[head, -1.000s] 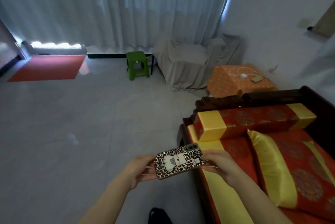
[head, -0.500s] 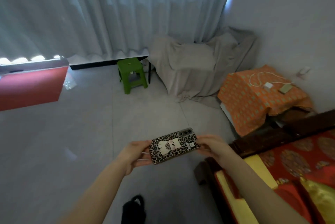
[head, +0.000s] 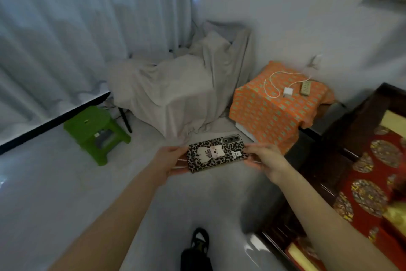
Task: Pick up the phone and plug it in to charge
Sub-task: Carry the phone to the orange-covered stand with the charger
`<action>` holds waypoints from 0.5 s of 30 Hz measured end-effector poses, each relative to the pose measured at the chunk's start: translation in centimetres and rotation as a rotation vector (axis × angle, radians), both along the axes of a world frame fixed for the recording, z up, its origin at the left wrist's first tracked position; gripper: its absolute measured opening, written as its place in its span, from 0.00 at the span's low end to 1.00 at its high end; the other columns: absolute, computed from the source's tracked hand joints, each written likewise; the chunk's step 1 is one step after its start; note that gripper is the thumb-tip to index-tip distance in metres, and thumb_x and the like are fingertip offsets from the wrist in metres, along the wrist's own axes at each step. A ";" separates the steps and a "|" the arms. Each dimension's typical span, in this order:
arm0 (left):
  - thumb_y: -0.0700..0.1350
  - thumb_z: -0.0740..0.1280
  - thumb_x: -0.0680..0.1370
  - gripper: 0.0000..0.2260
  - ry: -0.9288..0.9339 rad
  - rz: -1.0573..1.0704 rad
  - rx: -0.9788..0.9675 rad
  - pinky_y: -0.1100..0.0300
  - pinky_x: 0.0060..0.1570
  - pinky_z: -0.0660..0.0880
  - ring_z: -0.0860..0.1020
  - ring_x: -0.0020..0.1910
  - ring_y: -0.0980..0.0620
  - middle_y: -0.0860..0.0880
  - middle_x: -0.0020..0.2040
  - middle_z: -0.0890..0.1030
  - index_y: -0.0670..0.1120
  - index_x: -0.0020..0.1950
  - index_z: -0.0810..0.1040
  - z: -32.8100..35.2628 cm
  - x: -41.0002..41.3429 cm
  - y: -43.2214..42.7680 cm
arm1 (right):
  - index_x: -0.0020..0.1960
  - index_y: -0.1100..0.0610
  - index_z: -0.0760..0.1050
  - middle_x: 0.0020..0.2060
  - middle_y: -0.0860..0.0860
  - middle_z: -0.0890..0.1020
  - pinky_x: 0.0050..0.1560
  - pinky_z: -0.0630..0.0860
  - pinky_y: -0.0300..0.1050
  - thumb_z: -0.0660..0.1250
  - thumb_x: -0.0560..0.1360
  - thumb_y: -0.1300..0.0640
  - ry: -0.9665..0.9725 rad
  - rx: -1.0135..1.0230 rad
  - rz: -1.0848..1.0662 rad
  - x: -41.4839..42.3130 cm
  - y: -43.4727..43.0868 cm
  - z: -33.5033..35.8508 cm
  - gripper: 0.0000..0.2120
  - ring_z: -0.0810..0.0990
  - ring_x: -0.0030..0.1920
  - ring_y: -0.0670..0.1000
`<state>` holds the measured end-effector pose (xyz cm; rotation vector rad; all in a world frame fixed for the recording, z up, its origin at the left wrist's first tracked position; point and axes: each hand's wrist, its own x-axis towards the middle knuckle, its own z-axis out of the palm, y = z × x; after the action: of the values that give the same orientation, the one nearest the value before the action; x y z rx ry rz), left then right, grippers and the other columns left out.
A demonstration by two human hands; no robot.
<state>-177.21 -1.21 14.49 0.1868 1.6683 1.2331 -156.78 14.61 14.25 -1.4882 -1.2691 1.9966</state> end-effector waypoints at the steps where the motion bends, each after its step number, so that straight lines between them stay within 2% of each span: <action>1: 0.46 0.66 0.77 0.12 -0.005 -0.017 0.006 0.62 0.29 0.80 0.81 0.40 0.48 0.43 0.44 0.81 0.39 0.54 0.79 -0.3 -1.4 2.4 | 0.42 0.62 0.81 0.22 0.50 0.80 0.30 0.82 0.38 0.68 0.72 0.69 0.000 -0.001 -0.026 -1.2 2.0 -0.4 0.05 0.77 0.25 0.45; 6: 0.46 0.65 0.77 0.11 -0.038 -0.102 0.001 0.63 0.28 0.80 0.80 0.37 0.51 0.45 0.42 0.81 0.41 0.55 0.77 -1.3 -7.0 12.1 | 0.40 0.62 0.80 0.33 0.55 0.81 0.29 0.82 0.38 0.69 0.72 0.69 -0.004 0.008 -0.154 -5.8 9.7 -0.8 0.05 0.79 0.30 0.49; 9: 0.46 0.66 0.77 0.07 -0.050 -0.173 -0.011 0.63 0.26 0.78 0.83 0.30 0.55 0.47 0.40 0.82 0.43 0.48 0.79 -2.0 -9.7 17.1 | 0.41 0.63 0.80 0.31 0.54 0.82 0.27 0.80 0.37 0.69 0.71 0.70 -0.026 0.001 -0.221 -7.5 13.3 -1.0 0.04 0.80 0.24 0.45; 11: 0.45 0.66 0.77 0.06 -0.066 -0.197 0.004 0.63 0.25 0.78 0.83 0.28 0.55 0.45 0.39 0.83 0.44 0.45 0.79 -2.1 -11.3 20.4 | 0.41 0.63 0.80 0.28 0.52 0.83 0.26 0.80 0.37 0.69 0.71 0.70 -0.027 -0.007 -0.248 -8.6 15.7 -0.9 0.04 0.80 0.23 0.44; 13: 0.44 0.66 0.77 0.05 -0.083 -0.265 0.004 0.60 0.27 0.79 0.83 0.29 0.53 0.44 0.41 0.83 0.44 0.45 0.79 -2.5 -13.2 24.7 | 0.38 0.60 0.80 0.25 0.50 0.83 0.28 0.80 0.39 0.69 0.71 0.70 -0.036 -0.001 -0.308 -9.9 19.0 -1.1 0.07 0.80 0.25 0.46; 15: 0.45 0.66 0.77 0.06 -0.083 -0.331 0.007 0.59 0.30 0.80 0.83 0.32 0.52 0.43 0.42 0.83 0.43 0.47 0.80 -2.5 -14.6 28.2 | 0.37 0.60 0.80 0.28 0.52 0.83 0.30 0.80 0.41 0.69 0.70 0.70 -0.038 -0.002 -0.362 -11.1 21.4 -1.1 0.07 0.80 0.30 0.49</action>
<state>-191.84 27.03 12.00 0.3940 1.4911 0.9834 -167.85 36.06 13.17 -1.6289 -0.9299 1.7402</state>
